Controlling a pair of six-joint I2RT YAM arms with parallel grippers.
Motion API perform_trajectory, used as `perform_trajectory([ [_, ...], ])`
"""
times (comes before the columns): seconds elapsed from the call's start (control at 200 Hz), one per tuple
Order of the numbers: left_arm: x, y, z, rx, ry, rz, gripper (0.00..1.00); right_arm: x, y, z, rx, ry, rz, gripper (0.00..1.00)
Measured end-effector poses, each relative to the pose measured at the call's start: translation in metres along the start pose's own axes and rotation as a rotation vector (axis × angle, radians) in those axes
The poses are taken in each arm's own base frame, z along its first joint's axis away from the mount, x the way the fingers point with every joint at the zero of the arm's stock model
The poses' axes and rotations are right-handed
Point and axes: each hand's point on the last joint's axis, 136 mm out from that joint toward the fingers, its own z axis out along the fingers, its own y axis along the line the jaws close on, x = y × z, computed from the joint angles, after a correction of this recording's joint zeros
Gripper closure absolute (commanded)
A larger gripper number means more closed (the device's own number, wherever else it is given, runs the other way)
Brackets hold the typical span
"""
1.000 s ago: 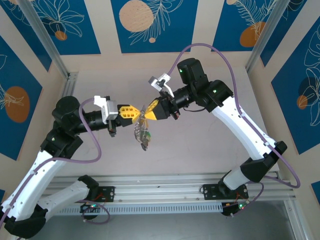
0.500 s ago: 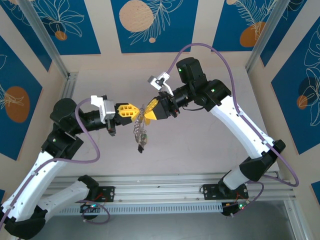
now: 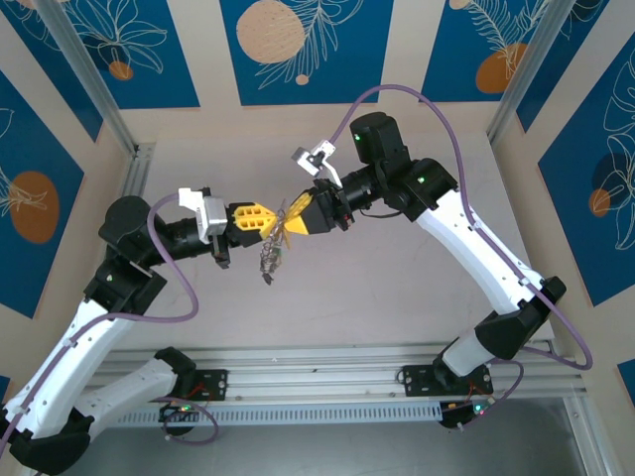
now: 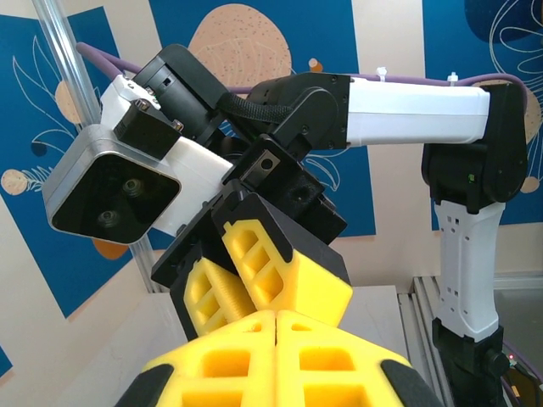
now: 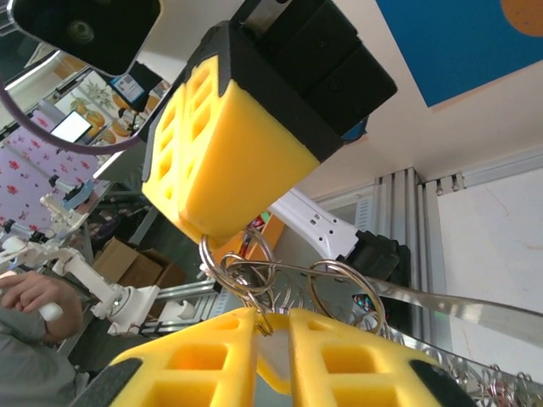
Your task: Put the keys on the keyring
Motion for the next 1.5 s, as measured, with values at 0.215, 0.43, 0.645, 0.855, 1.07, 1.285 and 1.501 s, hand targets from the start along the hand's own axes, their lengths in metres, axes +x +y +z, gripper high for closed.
perform_trajectory([
  [0.215,0.004,0.002,0.001,-0.007,0.011,-0.004,1.0,0.008,-0.014,-0.011,0.181,-0.017,-0.049,0.37],
  [0.43,0.015,0.008,0.009,0.002,0.036,-0.03,1.0,0.012,0.011,-0.037,0.339,-0.069,-0.215,0.36],
  [0.645,0.022,0.007,0.02,0.064,0.034,-0.091,1.0,0.007,0.029,-0.038,0.363,-0.095,-0.372,0.52],
  [0.855,0.01,0.003,0.024,0.122,-0.016,-0.124,1.0,0.009,0.006,-0.03,0.39,-0.081,-0.379,0.54],
  [1.07,0.004,-0.002,0.026,0.171,-0.044,-0.141,1.0,0.005,0.004,-0.03,0.401,-0.093,-0.406,0.56],
  [1.285,0.001,-0.005,0.026,0.198,-0.054,-0.154,1.0,0.0,0.011,-0.032,0.396,-0.111,-0.439,0.56],
  [1.501,-0.001,-0.008,0.025,0.217,-0.058,-0.159,1.0,-0.001,0.016,-0.032,0.388,-0.115,-0.459,0.6],
])
